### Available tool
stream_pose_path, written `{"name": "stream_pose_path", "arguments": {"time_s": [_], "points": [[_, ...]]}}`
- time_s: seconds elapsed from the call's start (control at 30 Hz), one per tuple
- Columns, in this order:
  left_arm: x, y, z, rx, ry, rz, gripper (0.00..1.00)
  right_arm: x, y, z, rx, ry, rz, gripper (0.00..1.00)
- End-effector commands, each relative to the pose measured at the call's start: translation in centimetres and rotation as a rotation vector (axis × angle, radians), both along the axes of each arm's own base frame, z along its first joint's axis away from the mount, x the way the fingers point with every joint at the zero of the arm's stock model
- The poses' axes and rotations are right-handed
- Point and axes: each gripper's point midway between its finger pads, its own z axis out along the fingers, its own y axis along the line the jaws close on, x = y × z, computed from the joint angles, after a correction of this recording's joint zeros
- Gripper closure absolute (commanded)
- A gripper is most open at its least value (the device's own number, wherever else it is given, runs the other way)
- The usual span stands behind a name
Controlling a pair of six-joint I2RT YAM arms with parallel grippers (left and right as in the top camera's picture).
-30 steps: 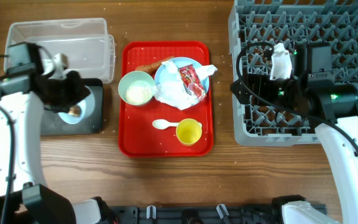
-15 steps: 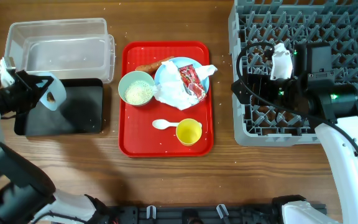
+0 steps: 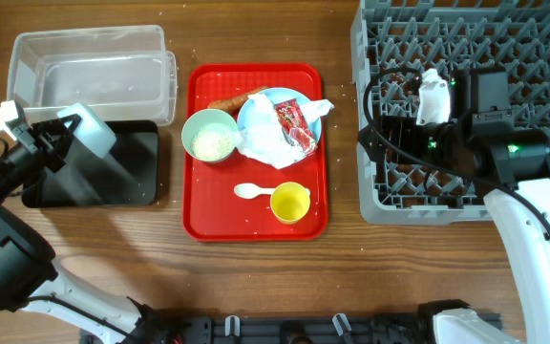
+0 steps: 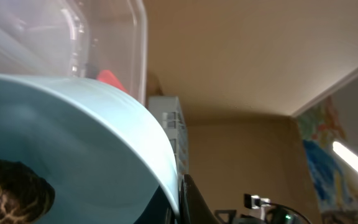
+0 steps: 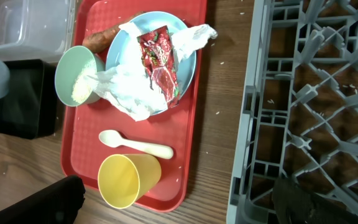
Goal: Sort waste into correct bins and load items into the dishwasher rack
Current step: 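Lift the blue bowl and tip its brown food onto the black tray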
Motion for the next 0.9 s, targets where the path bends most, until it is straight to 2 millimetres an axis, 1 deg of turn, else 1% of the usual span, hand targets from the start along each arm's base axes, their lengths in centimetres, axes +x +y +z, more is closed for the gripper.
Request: {"name": "stream_pose_path", "arguments": {"time_s": [0.0,0.1,0.13,0.17,0.23,0.27,0.3,0.33,0.43,0.47,0.53,0.63,0.7,0.8,0.83,0.87], "points": [[-0.6,-0.3,0.9,-0.093,-0.023,0.001,0.96,0.4,0.0,0.6,-0.009,-0.019,0.002,0.0],[-1.1,-0.7,0.9,-0.154,0.039,0.005,0.96,0.4,-0.2,0.5,-0.019,-0.019,-0.005,0.0],[-1.1,-0.6,0.9,-0.157,0.042,0.009,0.96,0.4,-0.2,0.5,-0.022,-0.017,-0.007,0.0],[-1.1,-0.1,0.8,-0.145,0.03,0.017,0.96,0.4,-0.3,0.5,-0.024,-0.015,-0.008,0.0],[-1.3,0.8,0.6,-0.175,0.057,0.041,0.96,0.3,-0.3,0.4,-0.025,-0.012,-0.008,0.01],[-1.7,1.1,0.6,-0.19,0.069,0.056,0.96,0.2,-0.3,0.4,-0.026,-0.007,-0.008,0.0],[-2.4,1.2,0.7,-0.243,0.117,0.075,0.96,0.1,-0.3,0.3,-0.026,-0.005,-0.007,0.0],[-3.0,0.9,0.8,-0.279,0.15,0.085,0.96,0.1,-0.3,0.3,-0.026,-0.003,-0.007,0.0],[-4.0,0.8,1.3,-0.264,0.132,0.105,0.96,0.1,-0.3,0.3,-0.026,-0.002,-0.008,0.0],[-4.0,1.0,1.2,-0.257,0.125,0.11,0.96,0.1,-0.3,0.3,-0.026,-0.002,-0.008,0.0],[-4.1,2.0,1.0,-0.214,0.085,0.128,0.96,0.1,-0.3,0.3,-0.026,-0.003,-0.008,0.0],[-4.2,2.3,1.1,-0.21,0.077,0.137,0.96,0.2,-0.3,0.4,-0.024,-0.005,-0.01,0.0],[-4.1,1.8,1.7,-0.17,0.043,0.121,0.96,0.2,-0.3,0.4,-0.024,-0.006,-0.01,0.0],[-3.6,-0.8,4.7,-0.04,-0.069,0.052,0.96,0.2,-0.3,0.4,-0.024,-0.008,-0.01,0.0],[-3.6,-2.5,6.2,0.02,-0.116,0.011,0.96,0.2,-0.3,0.3,-0.026,-0.006,-0.008,0.0],[-3.7,-4.1,7.2,0.08,-0.133,-0.032,0.96,0.1,-0.3,0.3,-0.027,-0.001,-0.008,0.0]]}}
